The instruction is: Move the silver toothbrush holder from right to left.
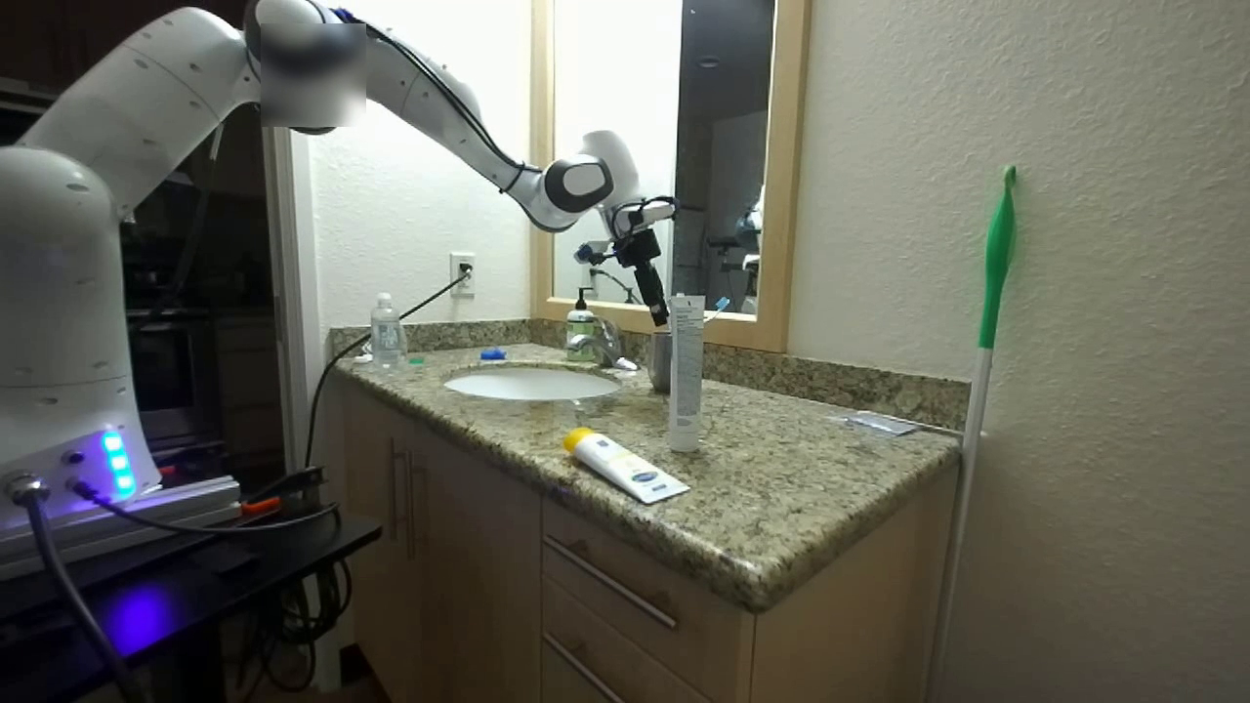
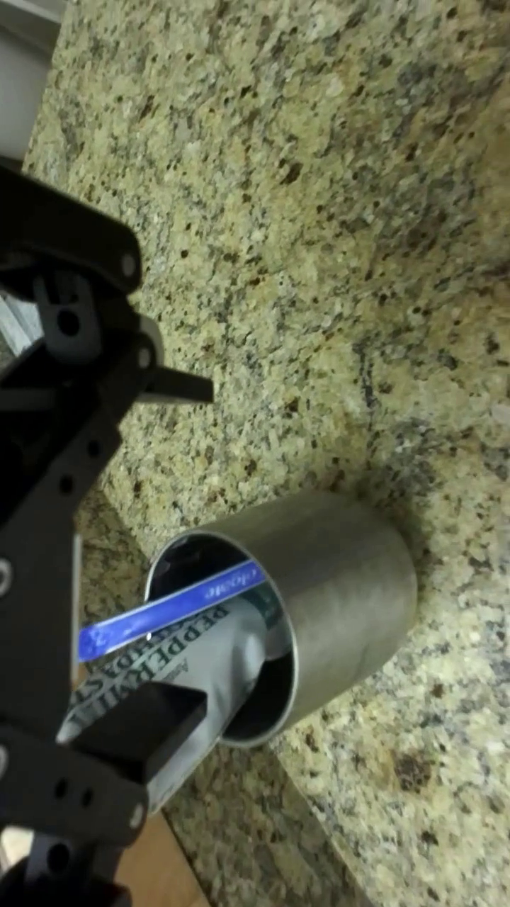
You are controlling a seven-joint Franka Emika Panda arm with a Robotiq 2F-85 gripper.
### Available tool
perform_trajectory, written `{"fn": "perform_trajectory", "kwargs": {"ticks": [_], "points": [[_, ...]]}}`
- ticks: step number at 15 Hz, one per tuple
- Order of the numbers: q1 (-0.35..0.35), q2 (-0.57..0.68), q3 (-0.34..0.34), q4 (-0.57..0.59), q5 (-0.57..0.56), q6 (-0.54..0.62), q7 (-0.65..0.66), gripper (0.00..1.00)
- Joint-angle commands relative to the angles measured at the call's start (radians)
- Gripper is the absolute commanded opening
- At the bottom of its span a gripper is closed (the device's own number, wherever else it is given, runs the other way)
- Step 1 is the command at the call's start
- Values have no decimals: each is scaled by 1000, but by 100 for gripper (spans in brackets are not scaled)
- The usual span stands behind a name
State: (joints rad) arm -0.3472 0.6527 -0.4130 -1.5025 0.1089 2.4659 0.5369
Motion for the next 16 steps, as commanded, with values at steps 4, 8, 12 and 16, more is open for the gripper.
{"fn": "perform_trajectory", "kwargs": {"ticks": [4, 8, 12, 16], "points": [[-7, 62, -12, 32, -11, -2, 66, 100], [-29, 127, -13, 114, 0, -88, 104, 100], [-65, 137, -18, 134, 2, -87, 79, 100], [-115, 157, 4, 175, 23, -113, 46, 68]]}}
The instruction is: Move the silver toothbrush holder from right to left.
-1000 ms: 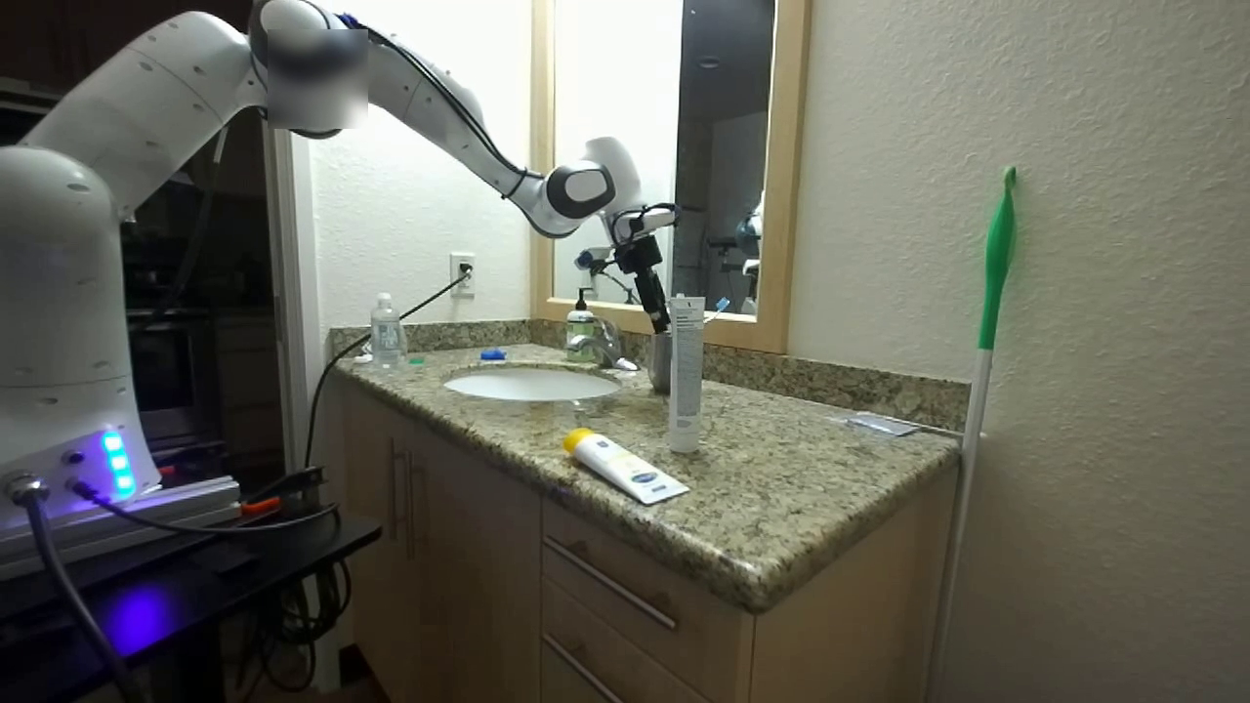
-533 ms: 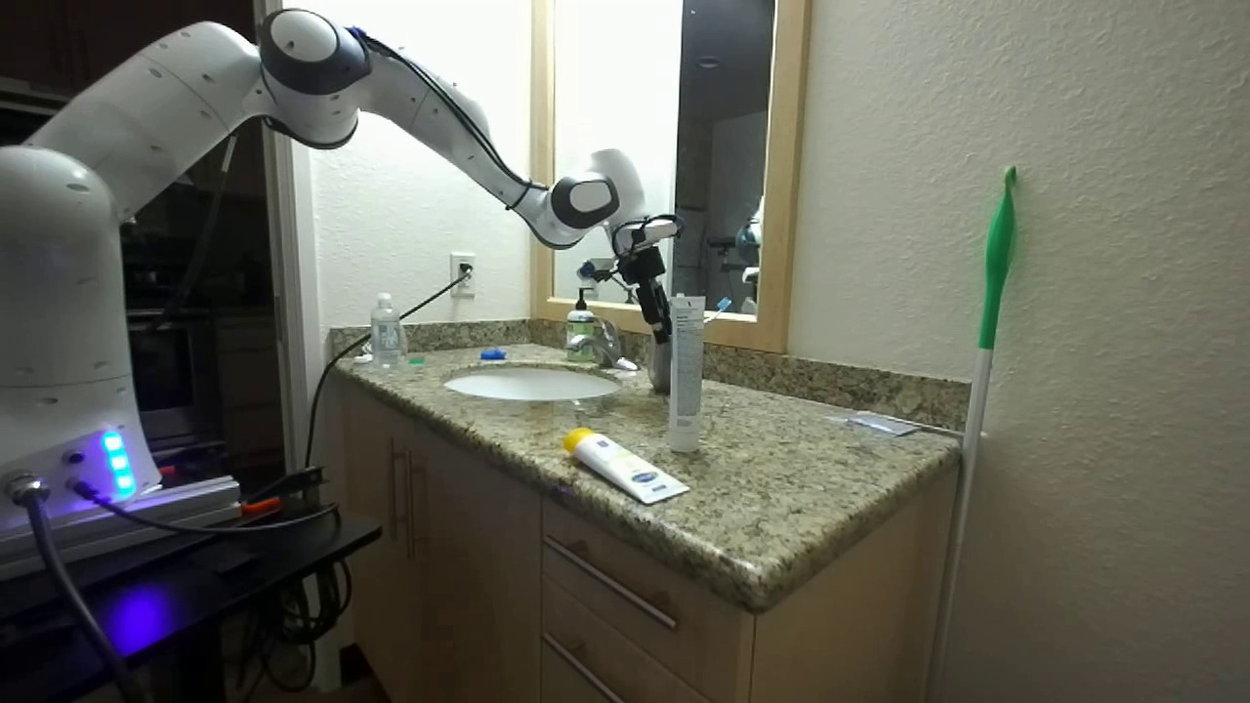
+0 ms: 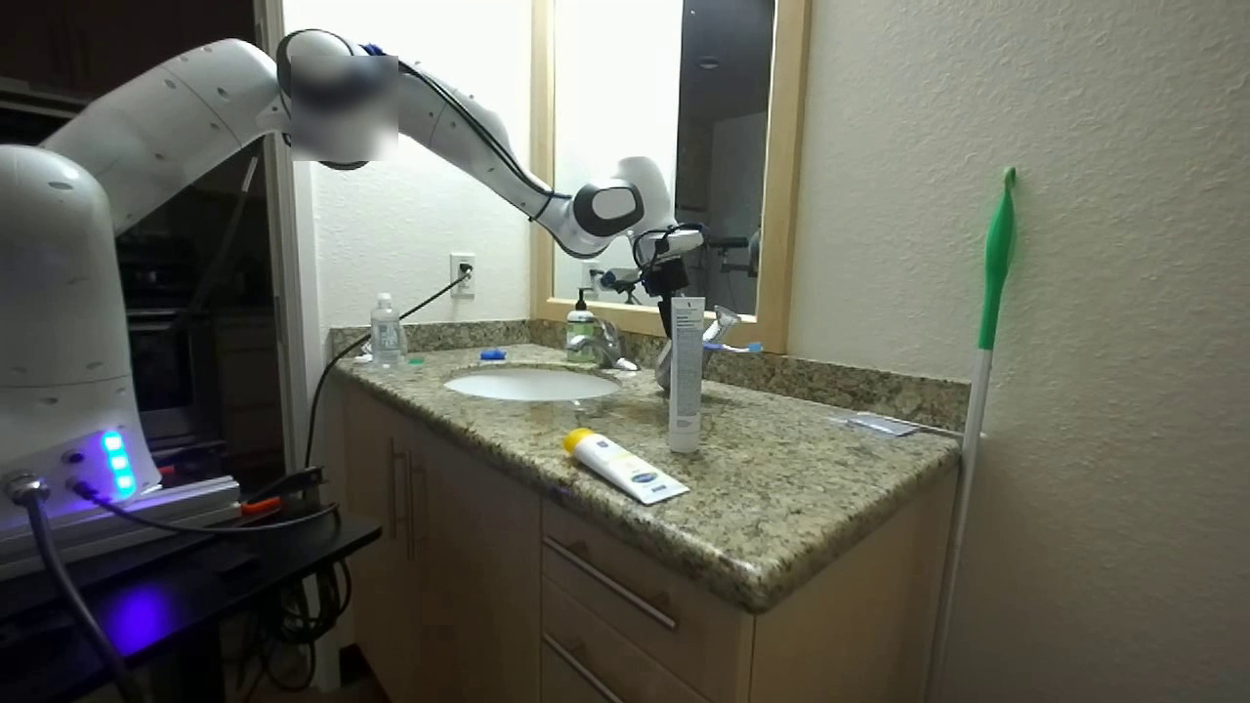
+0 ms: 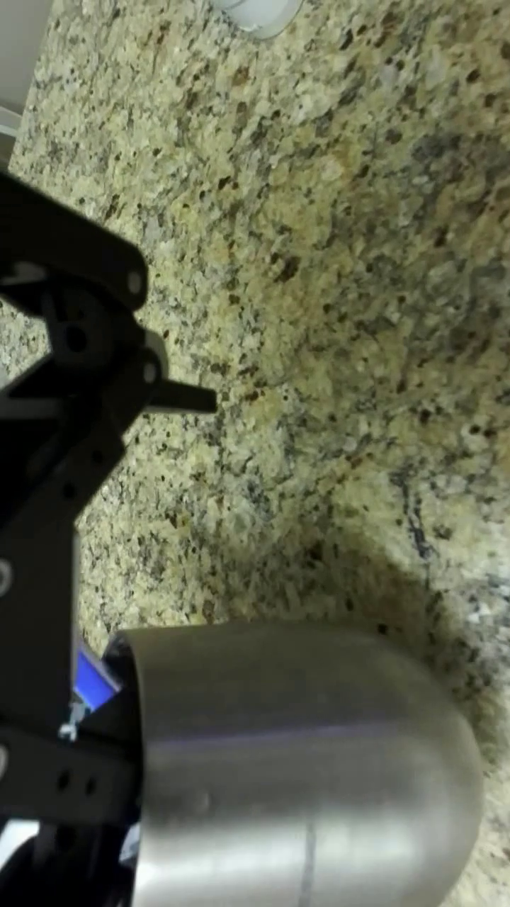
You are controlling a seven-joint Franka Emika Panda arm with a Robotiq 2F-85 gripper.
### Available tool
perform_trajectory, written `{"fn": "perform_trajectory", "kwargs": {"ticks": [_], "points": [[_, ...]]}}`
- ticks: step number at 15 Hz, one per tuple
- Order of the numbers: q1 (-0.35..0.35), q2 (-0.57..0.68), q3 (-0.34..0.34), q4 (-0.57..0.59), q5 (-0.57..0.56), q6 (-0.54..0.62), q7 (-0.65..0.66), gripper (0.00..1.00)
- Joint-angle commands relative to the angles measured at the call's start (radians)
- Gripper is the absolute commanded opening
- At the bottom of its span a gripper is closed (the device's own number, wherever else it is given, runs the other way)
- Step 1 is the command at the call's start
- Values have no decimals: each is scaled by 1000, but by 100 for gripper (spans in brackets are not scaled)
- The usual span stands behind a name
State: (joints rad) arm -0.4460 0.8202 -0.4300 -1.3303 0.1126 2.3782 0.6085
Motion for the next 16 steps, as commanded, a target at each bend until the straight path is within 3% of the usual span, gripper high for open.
{"fn": "perform_trajectory", "kwargs": {"ticks": [1, 6, 7, 10, 16], "points": [[-30, -10, 37, 19, 22, -48, -37, 61], [-65, -12, 89, 32, 97, -62, -77, 26], [8, -79, 79, -70, 95, -39, -10, 19], [46, -116, 99, -111, 113, -1, 26, 1], [156, -237, 104, -211, 73, 73, -11, 2]]}}
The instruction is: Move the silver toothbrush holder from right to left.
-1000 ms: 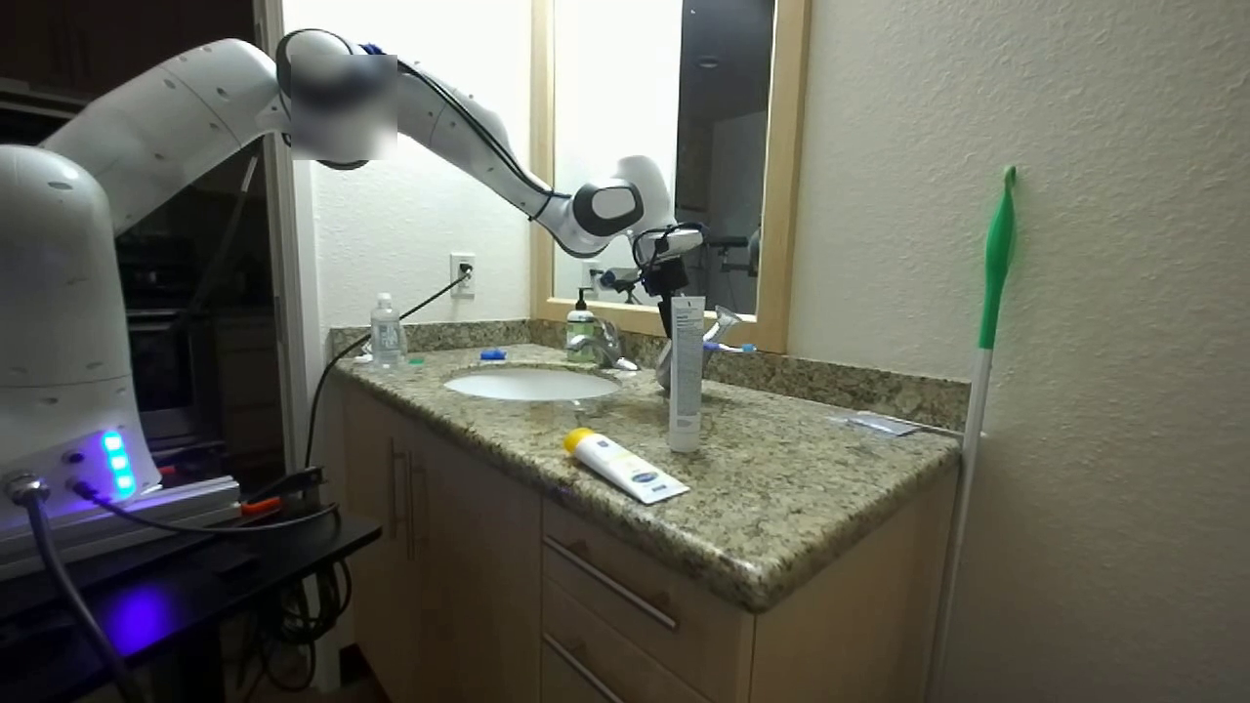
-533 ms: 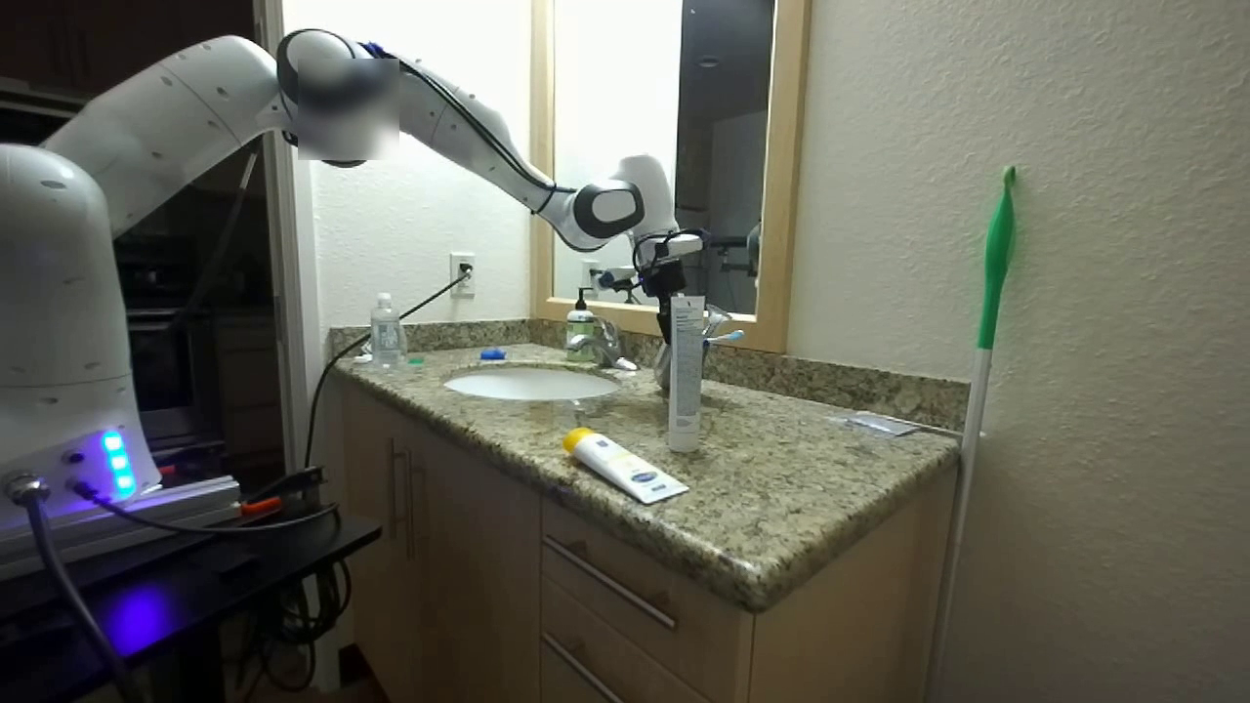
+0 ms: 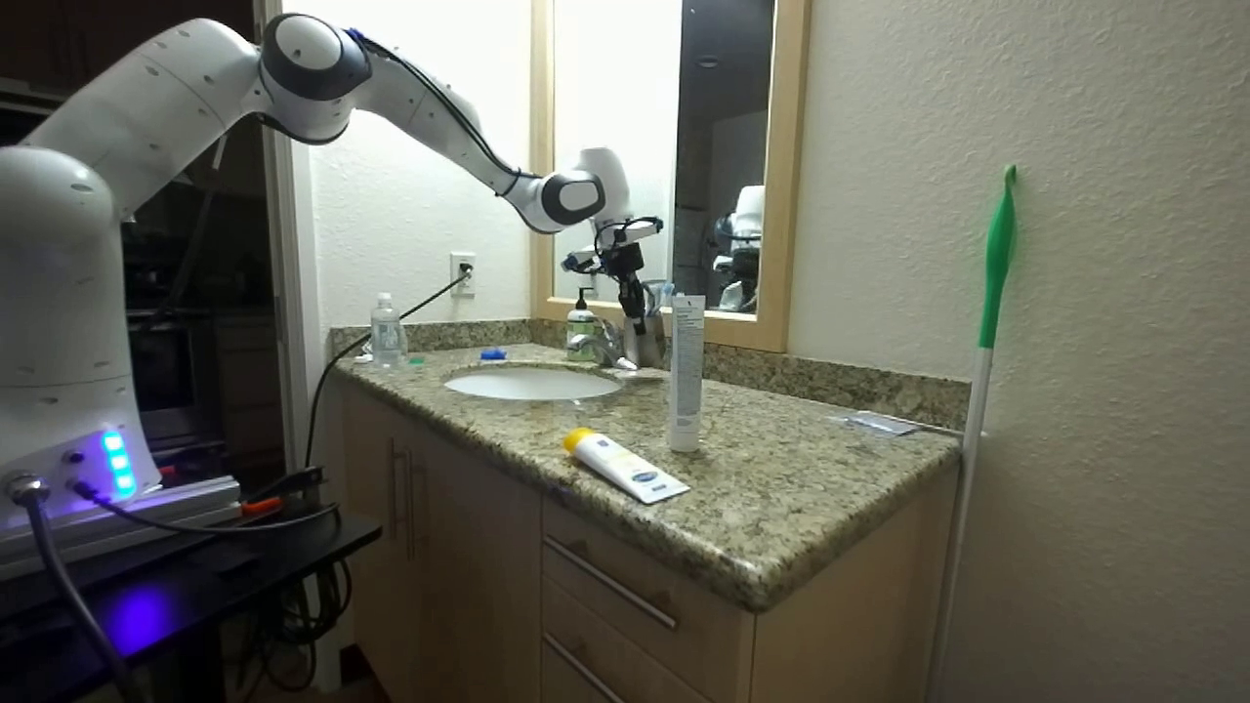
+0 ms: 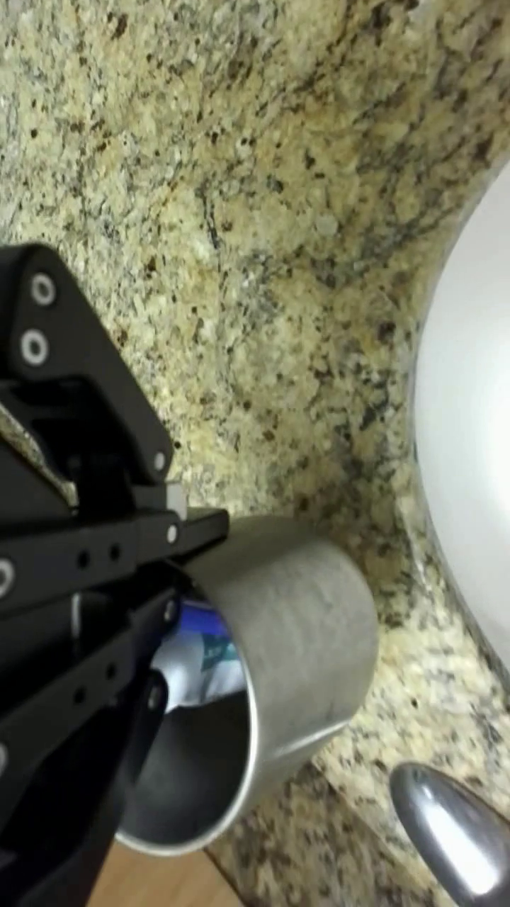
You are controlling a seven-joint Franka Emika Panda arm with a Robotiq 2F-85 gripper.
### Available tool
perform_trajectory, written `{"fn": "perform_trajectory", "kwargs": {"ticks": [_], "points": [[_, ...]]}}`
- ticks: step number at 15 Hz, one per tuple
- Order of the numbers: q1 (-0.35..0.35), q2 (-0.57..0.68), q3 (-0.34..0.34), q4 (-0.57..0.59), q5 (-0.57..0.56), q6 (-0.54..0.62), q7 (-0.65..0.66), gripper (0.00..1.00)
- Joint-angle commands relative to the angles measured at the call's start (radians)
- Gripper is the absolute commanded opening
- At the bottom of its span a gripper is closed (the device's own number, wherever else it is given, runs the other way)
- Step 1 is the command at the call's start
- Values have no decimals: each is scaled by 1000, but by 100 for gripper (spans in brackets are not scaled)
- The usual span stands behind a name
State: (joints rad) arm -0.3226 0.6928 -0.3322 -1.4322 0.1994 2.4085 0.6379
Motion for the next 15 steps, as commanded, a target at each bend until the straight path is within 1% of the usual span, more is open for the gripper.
{"fn": "perform_trajectory", "kwargs": {"ticks": [1, 2, 3, 6, 10, 12, 14, 15], "points": [[64, -146, -7, -136, -46, 42, -58, 2], [94, -184, -21, -167, -85, 42, -73, 2], [84, -229, -3, -174, -114, -4, -133, 2], [136, -375, -4, -283, -223, -1, -216, 2], [185, -587, 38, -467, -334, 20, -321, 2], [202, -689, 82, -572, -343, 49, -366, 2], [211, -799, 125, -679, -323, 71, -426, 2], [188, -664, 116, -534, -320, 18, -370, 2]]}}
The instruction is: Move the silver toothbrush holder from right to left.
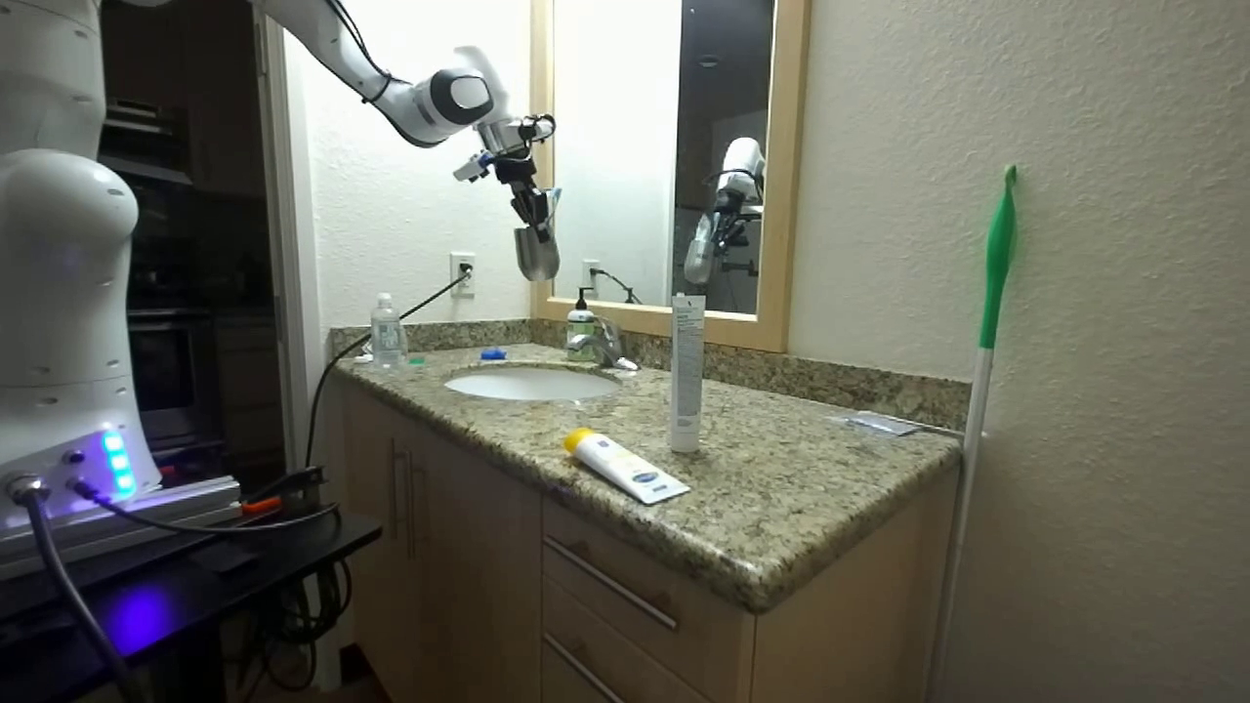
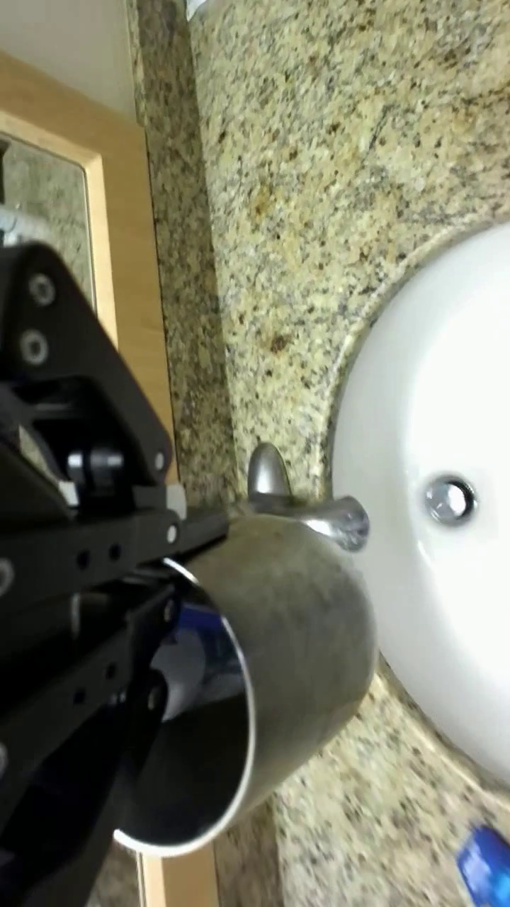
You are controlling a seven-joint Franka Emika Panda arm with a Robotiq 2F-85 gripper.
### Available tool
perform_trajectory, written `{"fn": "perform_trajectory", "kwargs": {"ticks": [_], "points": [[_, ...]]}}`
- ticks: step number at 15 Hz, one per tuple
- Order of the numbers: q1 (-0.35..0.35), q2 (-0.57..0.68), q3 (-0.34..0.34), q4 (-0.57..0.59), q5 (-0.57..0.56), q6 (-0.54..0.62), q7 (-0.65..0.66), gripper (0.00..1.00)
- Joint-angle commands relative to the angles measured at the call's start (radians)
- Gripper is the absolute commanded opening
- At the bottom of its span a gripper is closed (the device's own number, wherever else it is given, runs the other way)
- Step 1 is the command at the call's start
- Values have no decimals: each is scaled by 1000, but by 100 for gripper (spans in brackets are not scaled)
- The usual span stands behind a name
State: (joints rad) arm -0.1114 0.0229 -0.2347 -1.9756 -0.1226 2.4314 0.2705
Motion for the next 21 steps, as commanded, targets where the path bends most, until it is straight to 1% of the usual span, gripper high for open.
{"fn": "perform_trajectory", "kwargs": {"ticks": [1, 3, 4, 5, 7, 9, 10, 12, 14, 16, 17, 18, 20, 21], "points": [[-20, -29, 35, -23, 4, -7, -3, 7], [-22, -29, 37, -21, 4, -11, 1, 7], [-26, -17, 33, -17, 3, -9, 1, 2], [-30, 13, 30, -6, -15, -1, 4, 2], [-24, 79, 39, 23, 35, 0, -25, 2], [-17, 130, 52, 59, 73, -25, -32, 2], [33, 170, 88, 60, 37, -7, 79, 2], [64, 232, 113, 116, 44, -25, 125, 2], [99, 282, 142, 158, 71, 5, 159, 2], [137, 318, 142, 202, 51, 49, 210, 2], [135, 286, 136, 142, 54, 22, 187, 7], [150, 303, 137, 164, 54, 34, 201, 7], [155, 316, 136, 185, 55, 38, 207, 7], [153, 316, 134, 187, 55, 38, 207, 2]]}}
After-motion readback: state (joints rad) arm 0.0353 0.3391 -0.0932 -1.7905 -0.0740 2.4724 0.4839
